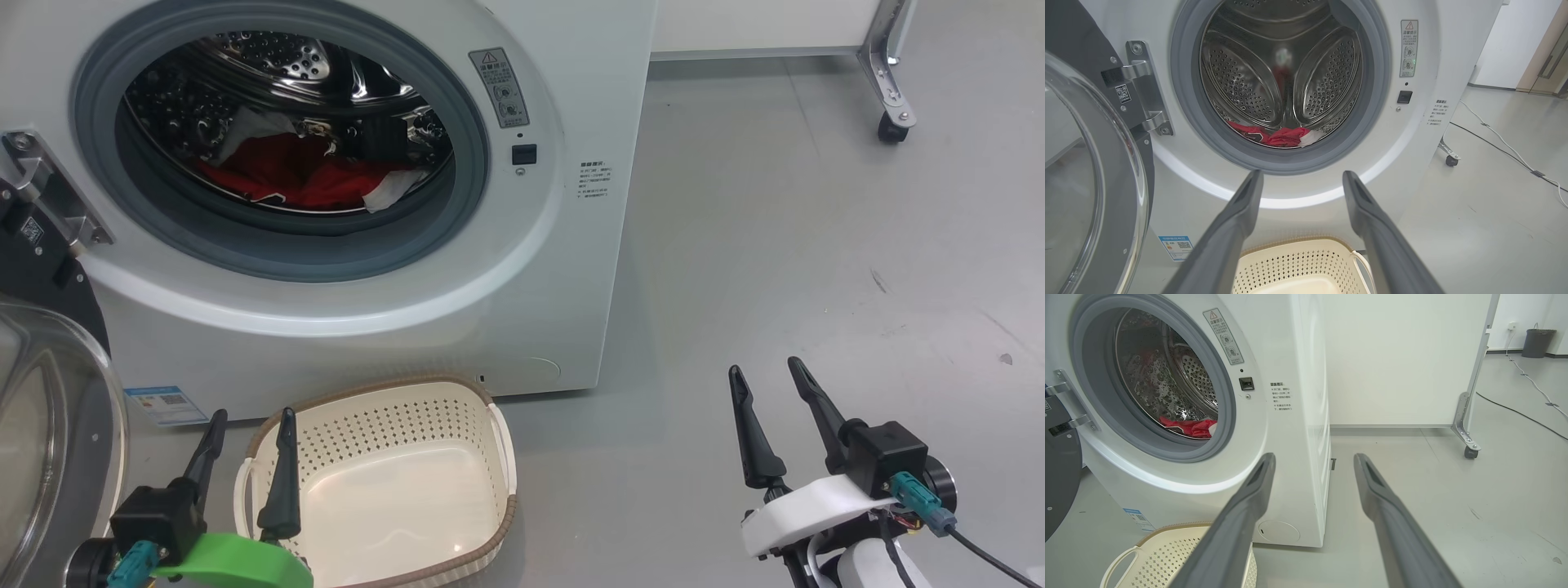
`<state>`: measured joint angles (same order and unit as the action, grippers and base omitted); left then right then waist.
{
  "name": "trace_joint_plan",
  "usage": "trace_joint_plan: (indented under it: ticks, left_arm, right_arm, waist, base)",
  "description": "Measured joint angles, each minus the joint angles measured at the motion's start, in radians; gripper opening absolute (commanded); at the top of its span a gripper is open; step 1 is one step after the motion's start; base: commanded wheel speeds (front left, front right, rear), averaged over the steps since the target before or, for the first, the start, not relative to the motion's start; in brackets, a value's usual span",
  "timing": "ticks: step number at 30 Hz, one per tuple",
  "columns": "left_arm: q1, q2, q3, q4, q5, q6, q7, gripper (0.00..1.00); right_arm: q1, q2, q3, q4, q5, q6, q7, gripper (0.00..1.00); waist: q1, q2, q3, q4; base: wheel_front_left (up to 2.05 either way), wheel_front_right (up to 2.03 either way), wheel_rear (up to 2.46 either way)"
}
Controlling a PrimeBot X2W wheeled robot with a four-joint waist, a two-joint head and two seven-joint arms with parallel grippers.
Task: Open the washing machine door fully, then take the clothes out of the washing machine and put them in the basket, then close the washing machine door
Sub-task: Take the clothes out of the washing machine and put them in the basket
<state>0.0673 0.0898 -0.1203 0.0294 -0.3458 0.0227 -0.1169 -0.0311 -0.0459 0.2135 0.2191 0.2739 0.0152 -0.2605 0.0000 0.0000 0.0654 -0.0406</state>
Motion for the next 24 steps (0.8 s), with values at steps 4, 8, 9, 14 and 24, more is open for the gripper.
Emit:
trace_joint_plan:
  ticks: [4,8,9,14,24]
  left_arm:
    - [0.0,0.0,0.0,-0.001,0.0,0.0,0.0,1.0]
    - [0.0,0.0,0.0,-0.002,0.0,0.0,0.0,1.0]
    - [0.0,0.0,0.0,-0.003,0.0,0.0,0.0,1.0]
    - [0.0,0.0,0.001,-0.004,0.0,0.005,-0.008,1.0]
    - [-0.001,-0.002,-0.01,-0.008,-0.001,0.008,-0.007,1.0]
  right_arm:
    - [0.0,0.0,0.003,0.0,0.0,0.0,0.0,1.0]
    - [0.0,0.0,0.006,0.0,0.0,0.0,0.0,1.0]
    - [0.0,0.0,0.006,0.0,0.0,0.0,0.0,1.0]
    - [0.0,0.0,0.009,0.0,0.0,0.0,0.0,1.0]
    - [-0.002,0.0,0.014,-0.014,0.0,0.0,0.0,1.0]
  waist:
    - [0.0,0.0,0.002,0.001]
    - [0.0,0.0,0.003,0.001]
    - [0.0,0.0,0.004,0.001]
    - [0.0,0.0,0.008,0.002]
    - [0.0,0.0,0.038,0.004]
  base:
    - [0.06,-0.06,0.0]
    - [0.0,0.0,0.0]
    - [0.0,0.0,0.0]
    - [0.0,0.0,0.0]
    - [0.0,0.0,0.0]
